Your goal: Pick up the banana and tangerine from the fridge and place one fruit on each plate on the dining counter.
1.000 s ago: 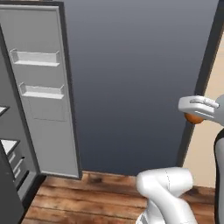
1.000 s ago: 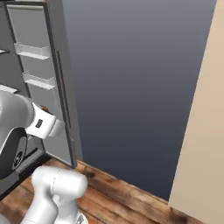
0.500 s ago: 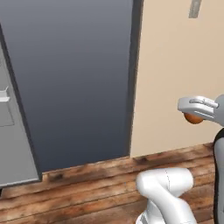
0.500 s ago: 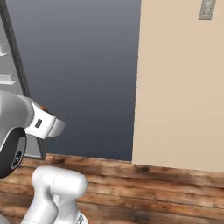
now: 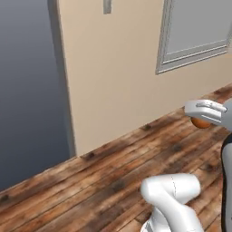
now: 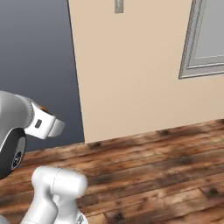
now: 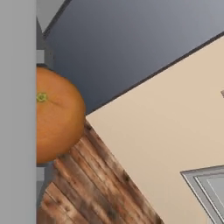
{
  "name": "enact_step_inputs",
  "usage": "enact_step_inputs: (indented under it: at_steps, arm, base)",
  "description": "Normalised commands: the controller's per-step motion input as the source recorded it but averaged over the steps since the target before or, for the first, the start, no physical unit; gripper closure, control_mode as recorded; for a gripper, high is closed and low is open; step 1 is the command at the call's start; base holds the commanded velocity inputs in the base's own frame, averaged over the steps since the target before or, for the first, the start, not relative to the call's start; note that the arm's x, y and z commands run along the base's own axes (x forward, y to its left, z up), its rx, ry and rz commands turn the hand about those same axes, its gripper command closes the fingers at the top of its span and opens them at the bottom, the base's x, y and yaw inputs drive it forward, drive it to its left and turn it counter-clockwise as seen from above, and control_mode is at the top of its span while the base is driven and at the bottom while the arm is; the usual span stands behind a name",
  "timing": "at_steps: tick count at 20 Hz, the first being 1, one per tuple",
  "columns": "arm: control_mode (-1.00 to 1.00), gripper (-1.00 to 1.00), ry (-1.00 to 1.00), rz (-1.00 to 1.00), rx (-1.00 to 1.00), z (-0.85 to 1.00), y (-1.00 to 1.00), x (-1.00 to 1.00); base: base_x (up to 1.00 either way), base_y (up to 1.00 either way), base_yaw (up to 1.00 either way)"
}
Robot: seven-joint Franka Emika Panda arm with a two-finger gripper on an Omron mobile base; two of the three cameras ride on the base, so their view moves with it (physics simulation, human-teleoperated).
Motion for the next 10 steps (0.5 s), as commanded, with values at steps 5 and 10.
enact_step_inputs:
  at_steps: [5,10]
  arm:
    - [1.0,1.0,0.0,0.0,0.0,0.0,0.0,0.0]
    - [1.0,1.0,0.0,0.0,0.0,0.0,0.0,0.0]
  base:
    - [-0.66,-0.36,-0.6]
    - [-0.56,-0.71,-0.52]
